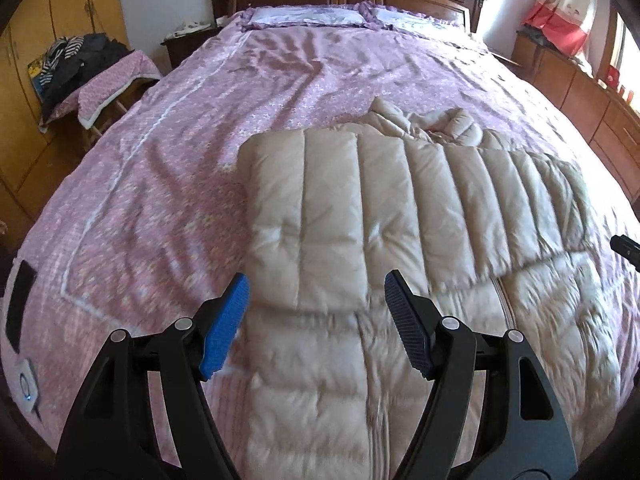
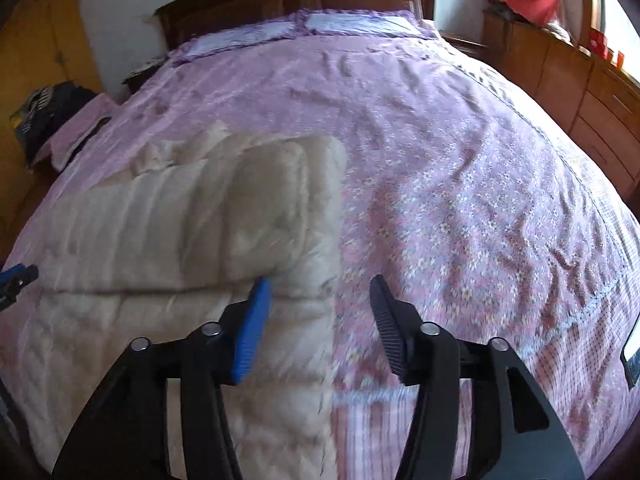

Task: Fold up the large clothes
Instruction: 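Move both open grippers to the jacket hem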

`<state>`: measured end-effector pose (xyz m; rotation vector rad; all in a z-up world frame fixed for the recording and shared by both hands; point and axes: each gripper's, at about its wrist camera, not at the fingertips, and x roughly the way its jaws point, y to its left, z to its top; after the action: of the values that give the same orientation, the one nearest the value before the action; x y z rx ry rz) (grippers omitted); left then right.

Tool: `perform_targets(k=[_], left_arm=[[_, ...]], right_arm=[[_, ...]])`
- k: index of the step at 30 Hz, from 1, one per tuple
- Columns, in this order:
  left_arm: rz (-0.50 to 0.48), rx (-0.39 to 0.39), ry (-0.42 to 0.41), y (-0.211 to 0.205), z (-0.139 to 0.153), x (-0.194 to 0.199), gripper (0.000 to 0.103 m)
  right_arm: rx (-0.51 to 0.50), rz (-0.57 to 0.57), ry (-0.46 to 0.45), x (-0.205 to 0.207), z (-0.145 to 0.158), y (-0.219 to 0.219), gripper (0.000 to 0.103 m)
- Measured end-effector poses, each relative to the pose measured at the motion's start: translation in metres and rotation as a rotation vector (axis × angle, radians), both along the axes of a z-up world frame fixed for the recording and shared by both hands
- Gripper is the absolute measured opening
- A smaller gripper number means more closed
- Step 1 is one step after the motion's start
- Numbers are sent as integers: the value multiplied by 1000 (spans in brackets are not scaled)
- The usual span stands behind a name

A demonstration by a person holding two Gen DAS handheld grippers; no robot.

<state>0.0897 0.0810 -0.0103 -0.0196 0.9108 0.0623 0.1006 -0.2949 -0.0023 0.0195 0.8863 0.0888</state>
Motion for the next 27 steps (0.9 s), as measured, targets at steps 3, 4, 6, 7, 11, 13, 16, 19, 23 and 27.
perform_targets(k=[3,4,6,7,11,13,16,19,23,27], left_arm=[[-3,-1,0,5,5,-25,70],[-3,-4,3,6,6,-30,70],[-7,-24,17,9,7,-47,70],[-10,-32,22,10,7,-54,70],[-9,-35,36,14,4,-80,70],[-8,-37,49,15,2,-91,70],[-16,-41,63,15,-2,-106,70],[-24,-34,77,14,-6,-121,70],[-36,-34,86,12,-9,-135,70],[-40,-36,94,13,-13,-149,70]], right_arm=[[-10,38,4,-23,4,7,62],[-13,49,8,-31,5,9,63],[-10,73,29,-47,4,13,64],[-9,81,36,-52,4,14,65],[-8,99,45,-82,2,16,72],[-1,97,57,-94,-1,14,75],[2,89,77,-110,-6,12,76],[4,74,88,-124,-12,7,78],[5,63,108,-136,-20,3,81],[4,37,133,-146,-29,-2,82]])
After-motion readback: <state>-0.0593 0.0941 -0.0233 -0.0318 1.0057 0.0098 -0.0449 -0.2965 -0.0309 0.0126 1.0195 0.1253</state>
